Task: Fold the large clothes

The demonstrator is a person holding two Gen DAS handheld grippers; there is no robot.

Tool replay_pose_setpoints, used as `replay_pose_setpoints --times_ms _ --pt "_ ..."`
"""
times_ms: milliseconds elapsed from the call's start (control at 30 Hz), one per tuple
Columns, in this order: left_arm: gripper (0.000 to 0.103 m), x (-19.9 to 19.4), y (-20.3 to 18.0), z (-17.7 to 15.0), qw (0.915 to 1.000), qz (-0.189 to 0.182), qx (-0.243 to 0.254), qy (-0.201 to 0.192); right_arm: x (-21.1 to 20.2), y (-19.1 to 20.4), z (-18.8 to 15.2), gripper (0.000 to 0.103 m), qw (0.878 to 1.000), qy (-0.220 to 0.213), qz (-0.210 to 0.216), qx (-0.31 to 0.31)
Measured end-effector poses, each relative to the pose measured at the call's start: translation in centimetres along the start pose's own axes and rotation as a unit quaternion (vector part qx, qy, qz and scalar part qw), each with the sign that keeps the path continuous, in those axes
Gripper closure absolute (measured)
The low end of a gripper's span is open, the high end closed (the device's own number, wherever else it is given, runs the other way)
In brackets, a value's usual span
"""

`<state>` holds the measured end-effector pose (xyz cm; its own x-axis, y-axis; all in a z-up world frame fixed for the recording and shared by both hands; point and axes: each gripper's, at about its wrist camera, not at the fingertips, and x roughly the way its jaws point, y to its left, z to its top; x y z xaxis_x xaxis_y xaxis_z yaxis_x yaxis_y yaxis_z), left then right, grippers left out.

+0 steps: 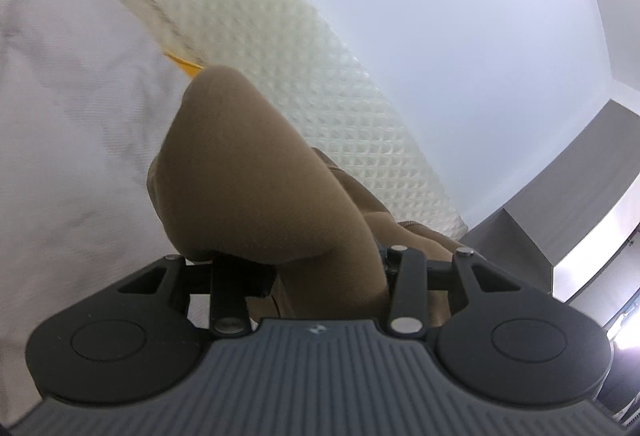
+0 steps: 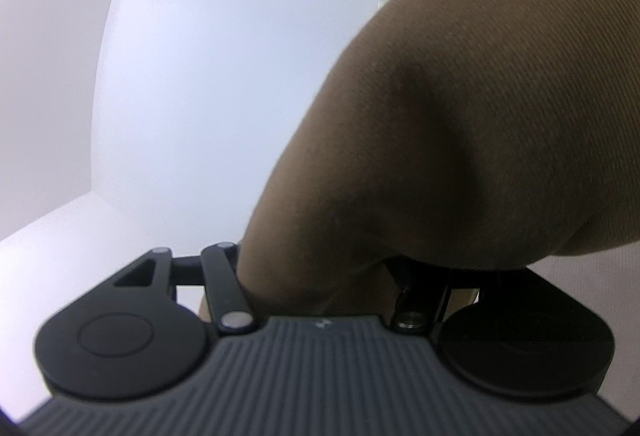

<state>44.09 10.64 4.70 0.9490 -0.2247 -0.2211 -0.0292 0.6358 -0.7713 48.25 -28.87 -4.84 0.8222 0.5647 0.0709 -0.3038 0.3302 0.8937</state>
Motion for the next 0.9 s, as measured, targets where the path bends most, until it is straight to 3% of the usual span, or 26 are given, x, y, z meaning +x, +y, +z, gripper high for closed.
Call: replay_pose_setpoints --times_ms 133,300,567,767,833,900 --pt "0.057 9.6 -2.1 0.7 0.9997 -0.018 0.005 0.013 4.0 -3.2 5.5 0.038 1.000 -0.020 -0.009 -0.006" --pt "0.057 21.9 -3.1 -0.3 0.9980 -0.026 0.013 0.057 7.8 -8.1 11.4 0.038 0.998 -0.035 -0.046 -0.030" --pt "0.057 37.6 -1.4 -5.6 0.9926 -0.021 0.020 0.118 9.8 -18.8 15.5 0.038 0.990 -0.077 -0.108 -0.040" --pt "0.057 41.5 1.9 -9.5 0.9872 0.014 0.059 0.147 8.4 -25.3 13.8 0.038 0.983 -0.073 -0.162 -0.036" --pt "0.057 40.7 3.7 -10.3 0.9871 0.015 0.045 0.153 7.7 -26.5 12.9 0.039 0.984 -0.064 -0.161 -0.032" --pt "0.057 39.1 5.3 -10.9 0.9863 0.014 0.036 0.161 4.3 -27.4 14.1 0.039 0.985 -0.057 -0.157 -0.030"
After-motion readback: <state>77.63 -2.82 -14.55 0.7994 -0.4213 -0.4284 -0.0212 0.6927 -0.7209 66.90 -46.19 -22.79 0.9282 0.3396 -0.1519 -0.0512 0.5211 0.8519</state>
